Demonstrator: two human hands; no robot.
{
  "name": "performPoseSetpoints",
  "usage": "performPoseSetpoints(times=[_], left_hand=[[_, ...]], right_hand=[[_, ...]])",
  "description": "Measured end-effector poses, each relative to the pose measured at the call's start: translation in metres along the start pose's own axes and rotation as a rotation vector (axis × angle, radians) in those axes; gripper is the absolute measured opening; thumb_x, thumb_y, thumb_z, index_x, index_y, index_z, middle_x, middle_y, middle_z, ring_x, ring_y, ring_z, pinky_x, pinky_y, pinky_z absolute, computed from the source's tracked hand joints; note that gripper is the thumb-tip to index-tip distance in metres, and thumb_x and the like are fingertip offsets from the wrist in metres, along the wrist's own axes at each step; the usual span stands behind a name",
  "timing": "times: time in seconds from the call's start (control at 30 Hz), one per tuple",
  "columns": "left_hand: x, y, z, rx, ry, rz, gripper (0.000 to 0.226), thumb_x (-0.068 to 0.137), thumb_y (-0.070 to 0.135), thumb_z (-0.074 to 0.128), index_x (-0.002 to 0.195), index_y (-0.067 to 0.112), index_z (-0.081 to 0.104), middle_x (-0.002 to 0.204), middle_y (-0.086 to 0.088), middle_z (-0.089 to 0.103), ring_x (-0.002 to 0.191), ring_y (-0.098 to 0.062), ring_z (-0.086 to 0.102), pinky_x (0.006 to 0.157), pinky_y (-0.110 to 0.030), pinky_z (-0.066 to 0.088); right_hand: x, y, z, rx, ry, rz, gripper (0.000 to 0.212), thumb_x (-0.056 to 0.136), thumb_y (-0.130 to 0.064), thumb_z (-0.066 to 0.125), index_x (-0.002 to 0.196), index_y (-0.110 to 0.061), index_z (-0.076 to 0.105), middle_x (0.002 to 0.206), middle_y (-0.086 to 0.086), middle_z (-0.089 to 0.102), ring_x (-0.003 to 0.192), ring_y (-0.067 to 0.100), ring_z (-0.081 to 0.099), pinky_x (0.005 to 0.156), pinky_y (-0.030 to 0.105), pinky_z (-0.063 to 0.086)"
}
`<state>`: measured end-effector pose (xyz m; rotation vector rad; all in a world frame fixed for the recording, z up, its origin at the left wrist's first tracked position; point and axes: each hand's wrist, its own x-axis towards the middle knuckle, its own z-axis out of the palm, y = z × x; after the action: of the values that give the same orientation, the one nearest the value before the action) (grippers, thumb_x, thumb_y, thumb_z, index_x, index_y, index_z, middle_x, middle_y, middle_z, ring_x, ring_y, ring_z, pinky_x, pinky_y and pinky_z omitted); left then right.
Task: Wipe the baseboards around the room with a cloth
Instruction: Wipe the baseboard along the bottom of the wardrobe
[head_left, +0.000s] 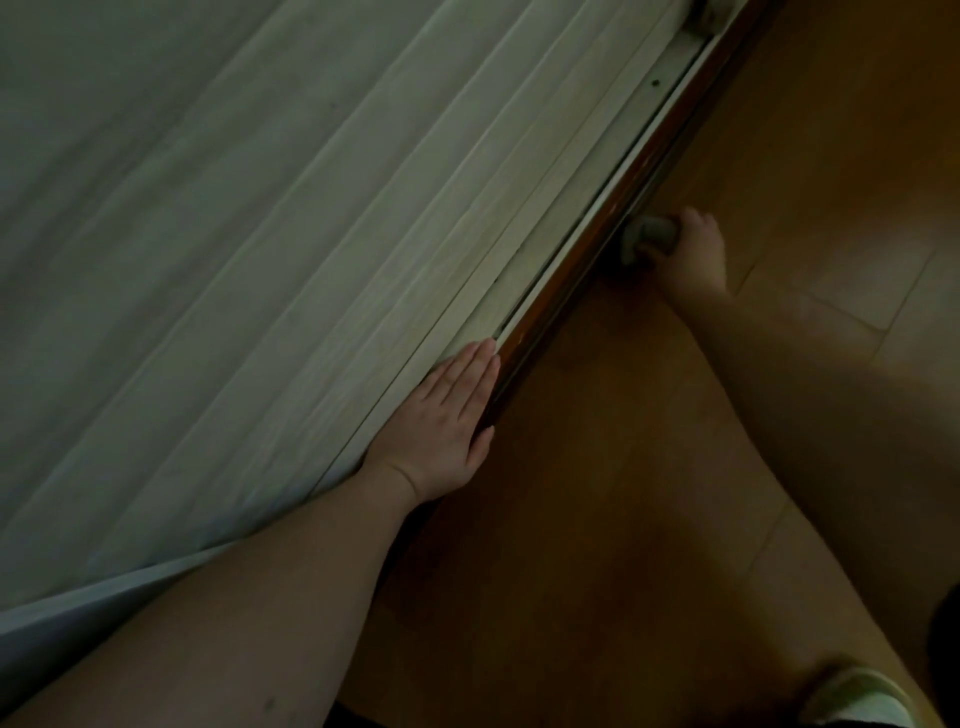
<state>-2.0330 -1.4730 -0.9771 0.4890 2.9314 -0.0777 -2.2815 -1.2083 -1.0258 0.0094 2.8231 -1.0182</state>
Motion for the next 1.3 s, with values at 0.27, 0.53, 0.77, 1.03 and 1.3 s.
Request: performPoseSetpoints(times=[0.27, 0.53, 0.77, 1.03, 1.3], left_hand=[[0.000, -0.001, -0.001, -0.021, 0.006, 0.000, 0.068, 0.103, 0.041, 0.013, 0.156, 0.003, -0.003, 0.165, -0.014, -0.009, 0.153, -0.022, -0.010, 0.125, -0.039, 0.003], [0.001, 0.002, -0.004, 0.000, -0.002, -0.023, 0.066, 0.100, 0.038, 0.009, 0.157, 0.005, -0.002, 0.165, -0.012, -0.010, 0.153, -0.022, -0.011, 0.125, -0.037, 0.000], [0.000, 0.002, -0.005, 0.031, -0.048, -0.039, 0.072, 0.096, 0.033, 0.019, 0.154, 0.007, -0.015, 0.164, -0.012, -0.018, 0.152, -0.022, -0.017, 0.124, -0.037, -0.005], [0.001, 0.002, -0.005, 0.000, -0.061, -0.042, 0.072, 0.098, 0.032, 0.021, 0.154, 0.009, -0.017, 0.163, -0.009, -0.022, 0.151, -0.021, -0.020, 0.125, -0.037, -0.004], [-0.001, 0.001, -0.005, -0.029, -0.057, -0.025, 0.070, 0.099, 0.031, 0.021, 0.154, 0.008, -0.014, 0.164, -0.010, -0.019, 0.151, -0.022, -0.018, 0.125, -0.038, -0.003]], right_hand=[[-0.074, -0.007, 0.044, 0.189, 0.006, 0.029, 0.038, 0.092, -0.025, 0.064, 0.127, -0.016, 0.052, 0.117, -0.003, 0.047, 0.112, 0.022, 0.051, 0.093, 0.031, 0.041], [-0.215, -0.013, 0.110, 0.202, -0.241, -0.170, 0.041, 0.088, -0.029, 0.066, 0.126, -0.031, 0.050, 0.115, -0.014, 0.043, 0.106, 0.003, 0.040, 0.091, 0.025, 0.040], [-0.245, -0.019, 0.104, 0.125, -0.349, -0.454, 0.044, 0.085, -0.027, 0.073, 0.125, -0.021, 0.056, 0.117, -0.001, 0.054, 0.105, 0.012, 0.045, 0.088, 0.022, 0.037], [-0.214, -0.031, 0.085, 0.086, -0.349, -0.588, 0.042, 0.083, -0.018, 0.075, 0.123, -0.015, 0.061, 0.117, 0.008, 0.056, 0.106, 0.022, 0.049, 0.089, 0.028, 0.041], [-0.141, -0.019, 0.049, -0.012, -0.322, -0.510, 0.043, 0.083, -0.016, 0.075, 0.123, -0.019, 0.061, 0.126, 0.007, 0.053, 0.117, 0.024, 0.046, 0.096, 0.032, 0.039]])
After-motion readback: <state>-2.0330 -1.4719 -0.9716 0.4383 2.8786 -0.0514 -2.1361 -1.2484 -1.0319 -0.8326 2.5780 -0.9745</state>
